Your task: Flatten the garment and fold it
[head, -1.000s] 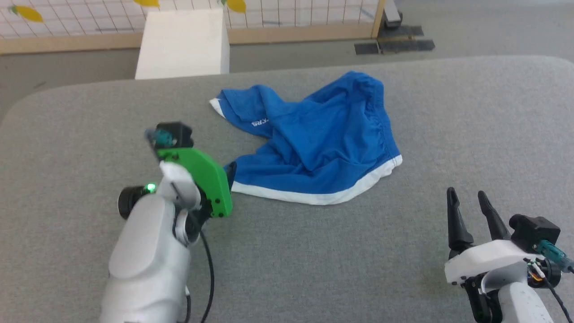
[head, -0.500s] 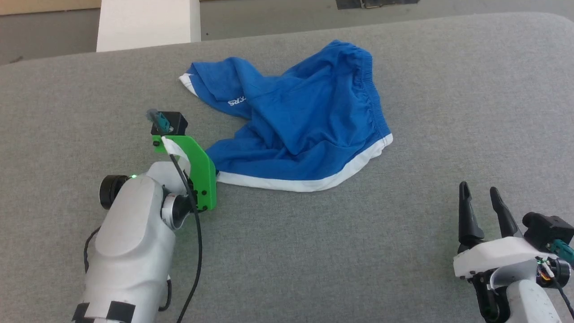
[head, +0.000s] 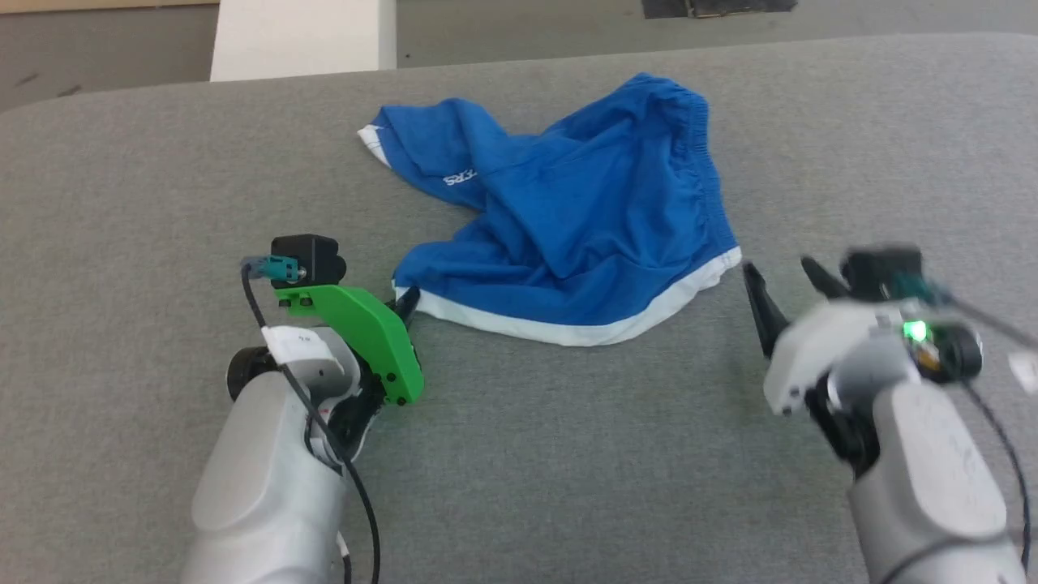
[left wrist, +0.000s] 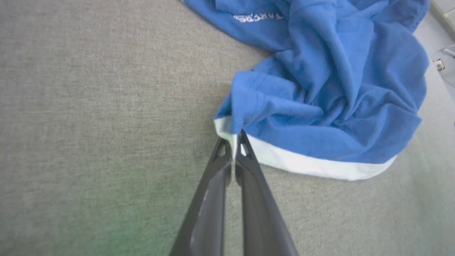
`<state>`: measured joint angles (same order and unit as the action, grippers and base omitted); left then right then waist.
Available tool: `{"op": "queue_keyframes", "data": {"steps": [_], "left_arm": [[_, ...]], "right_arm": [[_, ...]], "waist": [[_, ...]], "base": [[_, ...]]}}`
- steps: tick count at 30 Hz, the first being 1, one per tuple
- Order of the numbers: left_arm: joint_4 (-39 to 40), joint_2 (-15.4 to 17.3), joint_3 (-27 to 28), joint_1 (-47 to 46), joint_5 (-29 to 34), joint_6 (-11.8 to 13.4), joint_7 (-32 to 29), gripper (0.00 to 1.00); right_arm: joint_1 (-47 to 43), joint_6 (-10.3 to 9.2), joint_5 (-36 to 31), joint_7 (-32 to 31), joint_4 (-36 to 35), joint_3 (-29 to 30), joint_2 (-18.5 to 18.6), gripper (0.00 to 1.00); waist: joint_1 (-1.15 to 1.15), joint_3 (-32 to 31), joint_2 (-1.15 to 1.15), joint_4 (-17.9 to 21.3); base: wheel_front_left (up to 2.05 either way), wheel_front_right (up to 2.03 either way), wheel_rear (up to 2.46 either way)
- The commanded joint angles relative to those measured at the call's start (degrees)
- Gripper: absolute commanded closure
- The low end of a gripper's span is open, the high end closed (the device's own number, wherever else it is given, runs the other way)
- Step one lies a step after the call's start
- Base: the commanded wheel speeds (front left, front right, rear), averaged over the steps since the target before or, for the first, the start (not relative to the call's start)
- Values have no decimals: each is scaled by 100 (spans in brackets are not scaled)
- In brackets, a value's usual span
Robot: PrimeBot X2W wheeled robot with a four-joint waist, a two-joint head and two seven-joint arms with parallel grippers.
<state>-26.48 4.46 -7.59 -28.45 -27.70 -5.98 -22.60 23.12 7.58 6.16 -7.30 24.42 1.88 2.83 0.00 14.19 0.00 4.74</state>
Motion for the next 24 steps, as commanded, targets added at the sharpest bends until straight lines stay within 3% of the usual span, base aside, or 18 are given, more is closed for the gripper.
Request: {"op": "queue_keyframes", "data": {"steps": [1,5,7,19,20,21,22,24], "left_arm": [[178,-34,13,132,-86,-14,63,100],[597,-80,-123,308,-180,-11,69,100],[761,-96,-210,364,-218,-12,45,100],[1134,-105,-415,512,-329,16,-35,100],[1135,-102,-421,518,-335,17,-40,100],[1135,-100,-424,525,-340,17,-41,100],[1132,-98,-428,535,-346,18,-40,100],[1110,-95,-431,564,-361,25,-36,100]], "right_arm": [[260,-9,-203,-391,63,-2,5,0],[724,-9,-609,-1476,315,273,5,0],[892,-9,-777,-1713,375,367,5,0],[1217,-9,-1107,-2087,947,380,5,0],[1227,-9,-1101,-2135,1011,395,5,54],[1234,-9,-1097,-2167,1054,404,5,93],[1235,-9,-1093,-2223,1107,436,5,100],[1230,-9,-1045,-2324,1185,447,5,100]], "waist": [[0,88,0,-125],[0,198,0,-347],[0,258,0,-447],[0,531,0,-670],[0,535,0,-673],[0,532,0,-672],[0,520,0,-669],[0,460,0,-655]], "base": [[0,0,0],[0,0,0],[0,0,0],[0,0,0],[0,0,0],[0,0,0],[0,0,0],[0,0,0]]}}
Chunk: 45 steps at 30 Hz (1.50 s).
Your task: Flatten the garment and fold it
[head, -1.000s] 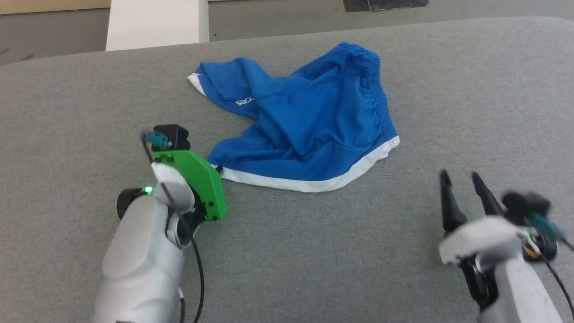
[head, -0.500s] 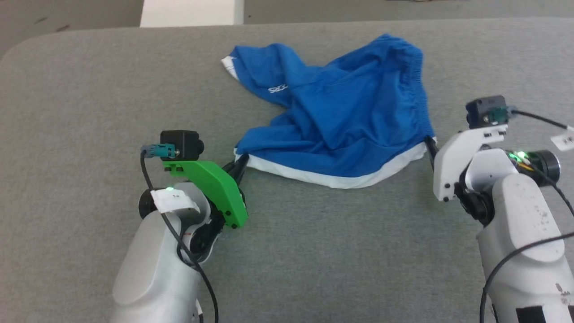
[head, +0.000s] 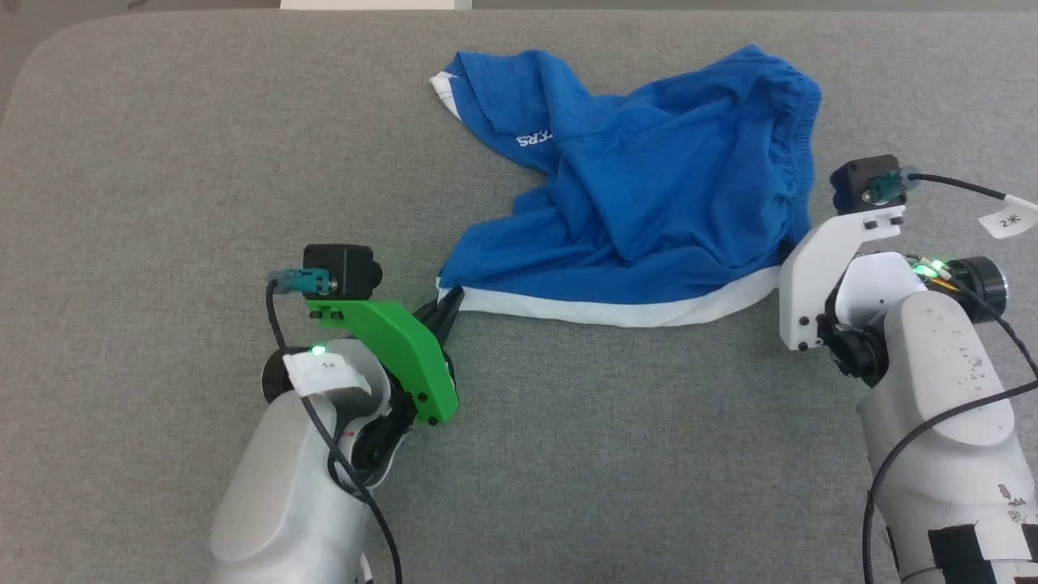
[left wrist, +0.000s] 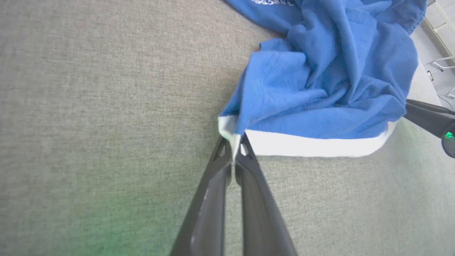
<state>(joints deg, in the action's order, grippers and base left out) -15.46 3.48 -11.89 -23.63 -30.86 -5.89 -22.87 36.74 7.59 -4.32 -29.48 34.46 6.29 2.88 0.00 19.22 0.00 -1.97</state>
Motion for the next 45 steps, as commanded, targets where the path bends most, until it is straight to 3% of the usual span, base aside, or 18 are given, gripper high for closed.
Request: {"op": "queue_keyframes", "data": {"steps": [1,7,11,15,22,29,34,38,45], "left_arm": [[0,2,5,102,-64,19,4,100],[40,-15,126,179,-374,13,148,100],[299,-41,485,150,-1082,22,358,100],[704,-25,756,23,-1322,115,498,100],[1605,256,1061,-511,-1282,404,387,100],[1978,724,1109,-1184,-1097,596,-116,100],[1624,1020,1149,-1697,-1101,678,-535,100],[1039,1294,1090,-2224,-1019,604,-777,100],[0,1615,1033,-3471,-798,438,-712,100]], "right_arm": [[-131,-10,37,-127,193,-1,-1,100],[-125,-10,539,-146,80,-107,-1,100],[-144,-10,1407,-50,-375,-115,-1,100],[-185,-10,2526,-205,-1149,-184,-1,100],[-277,-10,3366,-1016,-2945,25,16,100],[-58,-10,3537,-1921,-3895,479,9,100],[331,-10,3723,-2419,-3807,671,2,100],[859,-10,3666,-2553,-3394,659,1,100],[2322,-10,3164,-2140,-2380,481,0,100]], "waist": [[0,-84,0,28],[0,-472,0,93],[0,-893,0,128],[0,-1355,0,163],[0,-1960,0,157],[0,-2032,0,49],[0,-1784,0,22],[0,-1344,0,5],[0,-308,0,8]], "base": [[0,0,0],[0,0,0],[0,0,0],[0,0,0],[0,0,0],[0,0,0],[0,0,0],[0,0,0],[0,0,0]]}}
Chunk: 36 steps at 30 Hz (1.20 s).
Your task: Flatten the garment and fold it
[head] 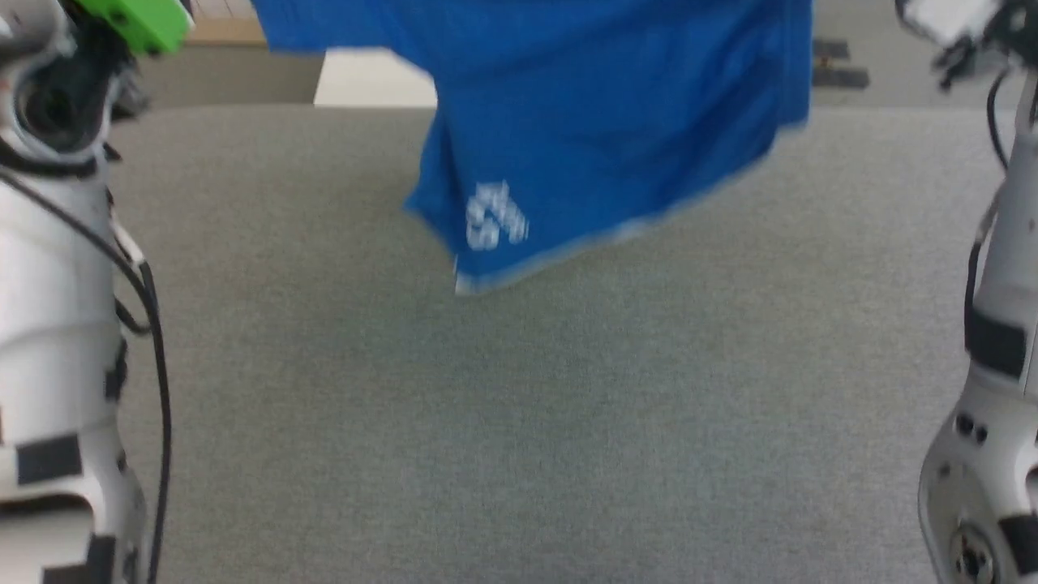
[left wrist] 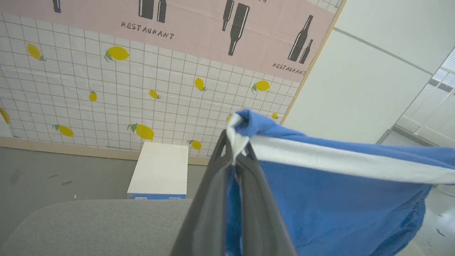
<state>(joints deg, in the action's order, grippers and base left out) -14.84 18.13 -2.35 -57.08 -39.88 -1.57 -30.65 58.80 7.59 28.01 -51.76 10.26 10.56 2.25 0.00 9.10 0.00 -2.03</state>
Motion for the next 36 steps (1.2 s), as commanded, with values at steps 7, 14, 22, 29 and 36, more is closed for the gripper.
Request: {"op": "queue_keyframes", "data": {"steps": [7,14,22,29,36], "left_arm": [[-908,379,87,-1238,431,-86,658,100],[-1654,264,-44,-1642,472,-375,1402,100],[-2107,62,-641,-982,228,-583,1932,100],[-1260,319,-1254,610,-609,-590,2193,100],[-354,355,-1097,2963,-1143,-319,2326,100]], "right_arm": [[1567,-10,-916,1111,1021,-219,64,100],[2196,-10,-1279,1829,1998,-330,64,100],[1483,-10,-895,2235,2457,-558,63,100],[-277,-10,-244,2357,1760,-731,63,100],[-2796,-10,10,2014,310,-594,63,100]], "waist": [[0,1528,0,29],[0,2004,0,-98],[0,1927,0,-220],[0,1276,0,-208],[0,379,0,-181]], "base": [[0,0,0],[0,0,0],[0,0,0],[0,0,0],[0,0,0]]}}
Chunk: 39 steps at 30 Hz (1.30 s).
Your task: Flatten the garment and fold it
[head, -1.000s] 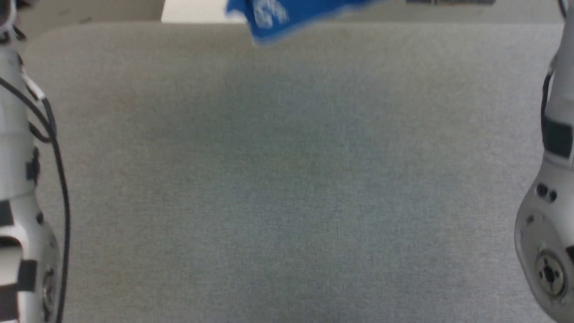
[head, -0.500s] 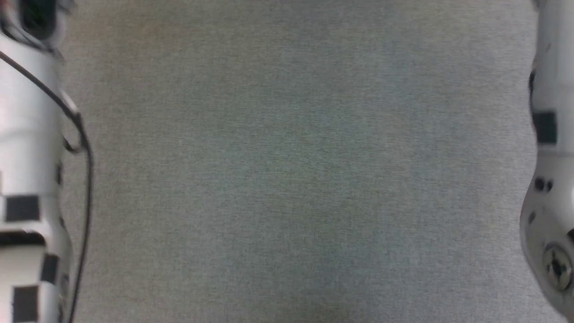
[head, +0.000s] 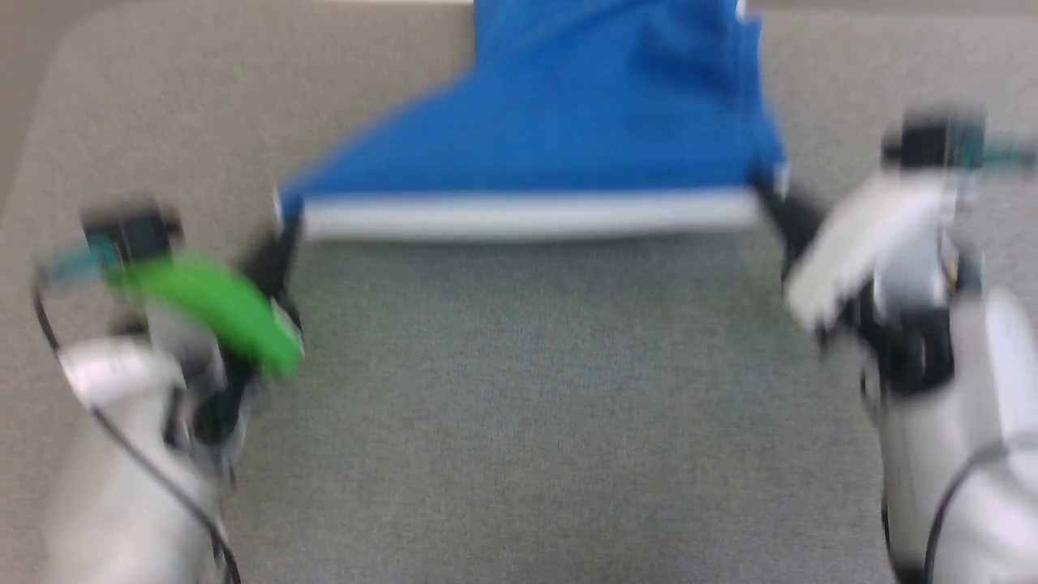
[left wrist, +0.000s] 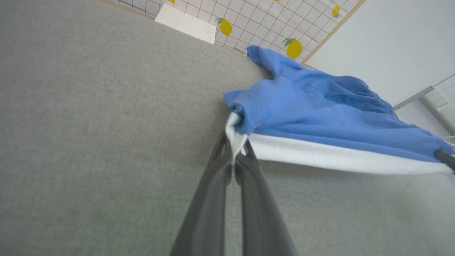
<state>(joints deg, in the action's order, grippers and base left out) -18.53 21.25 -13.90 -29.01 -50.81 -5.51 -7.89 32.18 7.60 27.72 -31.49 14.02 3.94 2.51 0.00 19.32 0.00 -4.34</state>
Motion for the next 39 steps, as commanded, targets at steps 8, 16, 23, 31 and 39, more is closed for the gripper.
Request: {"op": "queue_keyframes", "data": {"steps": [8,16,23,31,39], "left_arm": [[876,9,173,2500,-297,983,-100,100],[1407,146,179,3706,-308,1723,-447,100],[2021,164,399,3965,-418,1978,-420,100],[2197,357,110,2354,-180,1726,-832,100],[1057,311,-372,219,73,1236,-1376,100]], "right_arm": [[-2645,-11,190,-689,-1398,458,37,100],[-4249,-11,282,-1408,-1714,524,37,100],[-4487,-11,460,-1651,-2032,537,37,100],[-3826,-11,280,-1690,-2360,709,37,100],[-2742,-11,277,-1699,-2283,564,37,100]], "waist": [[0,-1411,0,-14],[0,-1752,0,-28],[0,-1828,0,102],[0,-1439,0,151],[0,-444,0,503]], "base": [[0,0,0],[0,0,0],[0,0,0],[0,0,0],[0,0,0]]}}
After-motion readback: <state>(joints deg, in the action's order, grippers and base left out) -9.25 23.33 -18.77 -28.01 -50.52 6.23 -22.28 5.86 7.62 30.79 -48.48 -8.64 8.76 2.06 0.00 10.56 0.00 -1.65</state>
